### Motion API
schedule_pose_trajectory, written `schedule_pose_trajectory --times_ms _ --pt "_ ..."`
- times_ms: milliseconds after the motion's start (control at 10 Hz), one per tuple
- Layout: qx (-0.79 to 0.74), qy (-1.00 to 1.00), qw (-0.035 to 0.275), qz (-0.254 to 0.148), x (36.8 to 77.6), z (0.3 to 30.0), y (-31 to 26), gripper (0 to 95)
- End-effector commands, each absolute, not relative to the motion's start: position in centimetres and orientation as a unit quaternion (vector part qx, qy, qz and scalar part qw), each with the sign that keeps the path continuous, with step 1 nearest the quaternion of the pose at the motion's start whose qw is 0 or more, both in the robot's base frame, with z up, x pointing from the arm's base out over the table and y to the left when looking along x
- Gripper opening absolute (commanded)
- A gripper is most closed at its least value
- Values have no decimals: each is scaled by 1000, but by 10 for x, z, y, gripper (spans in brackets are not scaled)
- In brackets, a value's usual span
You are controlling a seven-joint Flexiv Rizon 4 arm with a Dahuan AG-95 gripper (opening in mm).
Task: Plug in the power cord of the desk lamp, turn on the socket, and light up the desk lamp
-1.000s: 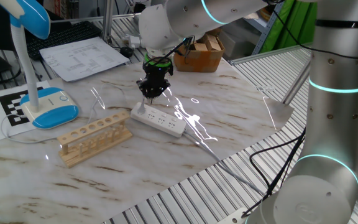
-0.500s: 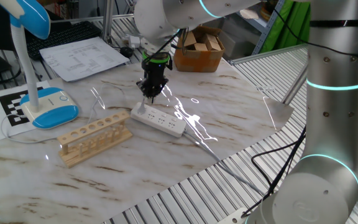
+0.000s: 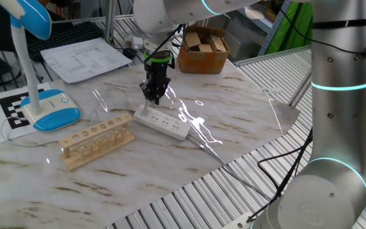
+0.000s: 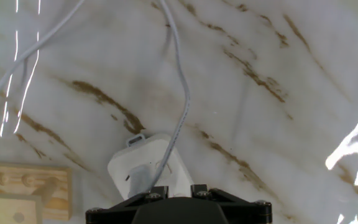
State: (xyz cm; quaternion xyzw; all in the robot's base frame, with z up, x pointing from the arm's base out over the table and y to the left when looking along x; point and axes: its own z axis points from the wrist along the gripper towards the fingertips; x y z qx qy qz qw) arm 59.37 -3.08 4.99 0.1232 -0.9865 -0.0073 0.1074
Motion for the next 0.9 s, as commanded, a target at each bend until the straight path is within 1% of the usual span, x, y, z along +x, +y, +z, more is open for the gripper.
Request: schedule_pose_trajectory --times_ms 100,200,500,900 --pt "111 -988 103 -2 587 49 -32 190" --pt "81 -991 103 -2 586 49 -32 0" --pt "-69 -994 80 11 585 50 -33 0" --pt "-292 -953 74 18 584 53 -35 0"
